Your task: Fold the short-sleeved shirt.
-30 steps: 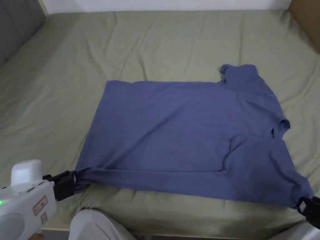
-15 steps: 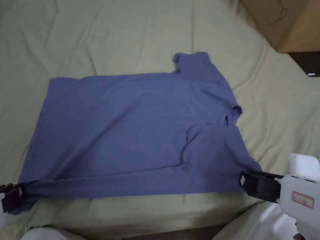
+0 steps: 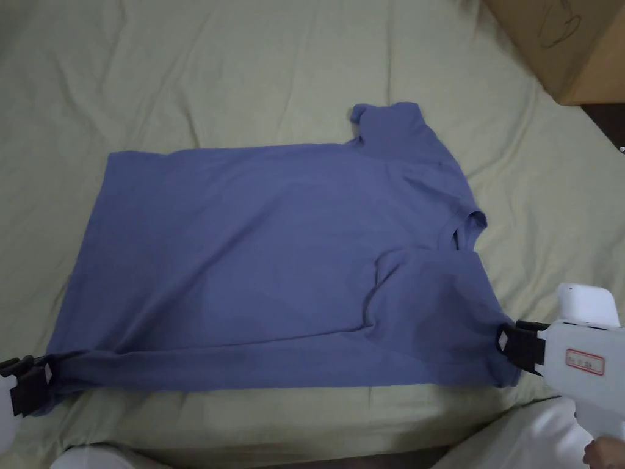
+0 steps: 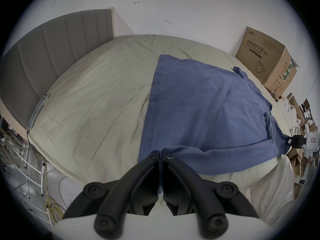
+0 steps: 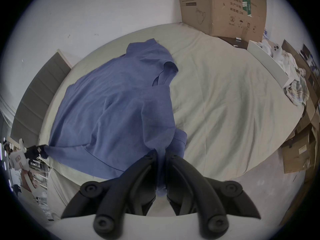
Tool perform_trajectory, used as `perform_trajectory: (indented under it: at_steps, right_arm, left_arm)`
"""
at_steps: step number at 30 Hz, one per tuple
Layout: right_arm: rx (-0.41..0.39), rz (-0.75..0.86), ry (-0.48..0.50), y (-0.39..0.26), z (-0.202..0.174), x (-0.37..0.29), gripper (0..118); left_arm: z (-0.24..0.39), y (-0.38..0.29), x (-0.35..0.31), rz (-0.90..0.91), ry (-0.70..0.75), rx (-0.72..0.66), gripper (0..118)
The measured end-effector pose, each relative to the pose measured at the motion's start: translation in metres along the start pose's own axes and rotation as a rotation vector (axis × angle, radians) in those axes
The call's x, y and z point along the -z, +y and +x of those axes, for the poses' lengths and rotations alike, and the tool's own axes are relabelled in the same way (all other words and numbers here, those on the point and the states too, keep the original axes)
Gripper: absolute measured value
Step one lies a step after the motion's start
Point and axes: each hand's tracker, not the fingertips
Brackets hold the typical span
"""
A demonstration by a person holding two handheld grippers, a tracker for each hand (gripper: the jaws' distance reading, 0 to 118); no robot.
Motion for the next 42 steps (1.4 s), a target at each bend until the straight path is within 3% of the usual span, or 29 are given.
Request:
perform_trajectory:
  at_steps: [4, 10, 14, 19, 20, 21, 22, 23, 24, 28, 29, 30, 31, 36, 40, 41, 42]
  right_arm:
    - [0.024, 0.050, 0.030, 0.017, -0.003, -0.015, 4]
    - [0.003, 0.119, -0.003, 0.078, -0.015, -0.010, 4]
    - [0.017, 0.136, -0.025, 0.121, -0.017, 0.025, 4]
    - [-0.001, 0.043, -0.067, 0.140, -0.015, 0.087, 4]
    - [0.008, 0.038, -0.072, 0.139, -0.015, 0.090, 6]
    - [0.011, 0.022, -0.076, 0.138, -0.015, 0.091, 13]
    - [0.010, 0.023, -0.080, 0.135, -0.014, 0.085, 30]
    - [0.008, 0.032, -0.075, 0.132, -0.012, 0.080, 56]
    - [0.003, 0.042, -0.065, 0.128, -0.011, 0.071, 62]
    - [-0.022, 0.122, -0.028, 0.107, -0.009, 0.019, 61]
    - [-0.026, 0.145, -0.016, 0.100, -0.010, 0.008, 42]
    - [-0.030, 0.141, -0.019, 0.092, -0.012, -0.002, 15]
    - [-0.037, 0.140, -0.018, 0.084, -0.014, -0.007, 5]
    - [0.002, 0.107, 0.040, 0.042, -0.026, -0.016, 5]
    - [0.032, 0.051, 0.051, 0.030, -0.036, -0.003, 5]
    - [0.024, 0.045, 0.050, 0.028, -0.039, -0.002, 5]
    - [0.020, 0.047, 0.057, 0.028, -0.037, 0.001, 5]
  left_arm:
    - [-0.004, 0.013, -0.002, 0.014, -0.013, -0.012, 2]
    - [-0.012, 0.063, 0.013, 0.052, -0.035, -0.023, 2]
    - [-0.011, 0.111, 0.051, 0.046, -0.018, 0.033, 2]
    - [0.000, 0.135, 0.106, -0.039, 0.019, 0.140, 2]
    - [0.001, 0.135, 0.111, -0.041, 0.012, 0.138, 9]
    - [0.002, 0.135, 0.113, -0.058, 0.010, 0.139, 29]
    - [0.002, 0.132, 0.111, -0.066, 0.020, 0.141, 54]
    - [-0.001, 0.129, 0.107, -0.069, 0.017, 0.142, 71]
    - [-0.003, 0.123, 0.100, -0.066, 0.008, 0.136, 70]
    - [-0.017, 0.097, 0.062, -0.051, -0.023, 0.055, 68]
    - [-0.021, 0.089, 0.050, -0.043, -0.049, 0.018, 52]
    - [-0.023, 0.078, 0.037, -0.023, -0.065, -0.019, 28]
    - [-0.024, 0.068, 0.027, 0.002, -0.075, -0.044, 3]
    - [-0.012, 0.025, 0.007, 0.015, -0.028, -0.042, 0]
    - [-0.015, 0.032, 0.026, 0.023, -0.020, -0.066, 0]
    - [-0.014, 0.035, 0.032, 0.024, -0.008, -0.054, 4]
    - [-0.015, 0.039, 0.042, 0.028, 0.013, -0.024, 18]
